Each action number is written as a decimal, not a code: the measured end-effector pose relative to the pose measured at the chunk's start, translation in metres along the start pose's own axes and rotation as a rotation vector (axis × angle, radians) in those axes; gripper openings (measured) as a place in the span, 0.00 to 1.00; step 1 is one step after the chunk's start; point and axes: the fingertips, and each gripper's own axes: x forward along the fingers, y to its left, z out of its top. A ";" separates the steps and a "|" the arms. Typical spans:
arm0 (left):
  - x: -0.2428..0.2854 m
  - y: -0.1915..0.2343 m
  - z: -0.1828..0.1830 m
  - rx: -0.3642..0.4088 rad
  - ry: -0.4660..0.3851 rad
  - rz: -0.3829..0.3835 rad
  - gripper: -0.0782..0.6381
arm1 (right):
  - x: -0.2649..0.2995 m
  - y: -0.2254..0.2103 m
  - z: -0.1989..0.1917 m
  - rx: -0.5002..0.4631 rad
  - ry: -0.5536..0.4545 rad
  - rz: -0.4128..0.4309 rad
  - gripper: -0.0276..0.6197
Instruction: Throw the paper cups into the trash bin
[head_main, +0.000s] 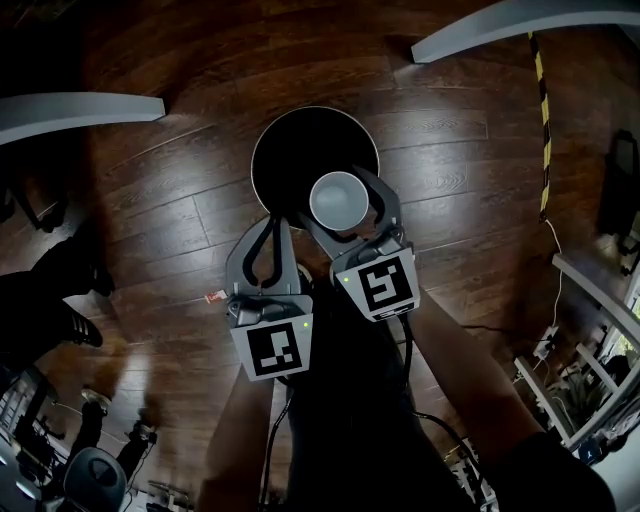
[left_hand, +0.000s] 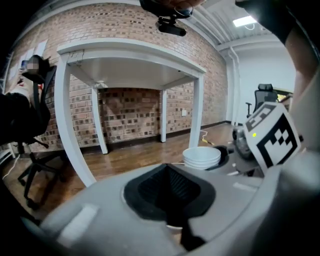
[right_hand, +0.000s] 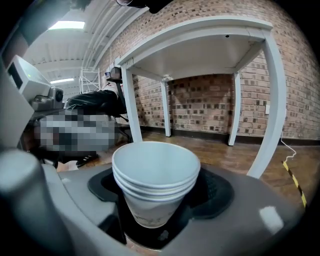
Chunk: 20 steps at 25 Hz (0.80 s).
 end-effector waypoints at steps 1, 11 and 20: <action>0.000 -0.001 -0.002 0.001 0.004 -0.006 0.12 | 0.000 0.001 -0.002 0.000 0.004 -0.003 0.62; -0.002 0.006 -0.012 -0.012 0.016 0.007 0.12 | 0.016 0.014 -0.027 0.011 0.057 0.020 0.62; -0.008 0.014 -0.019 -0.029 0.019 0.022 0.12 | 0.035 0.029 -0.063 -0.018 0.155 0.060 0.63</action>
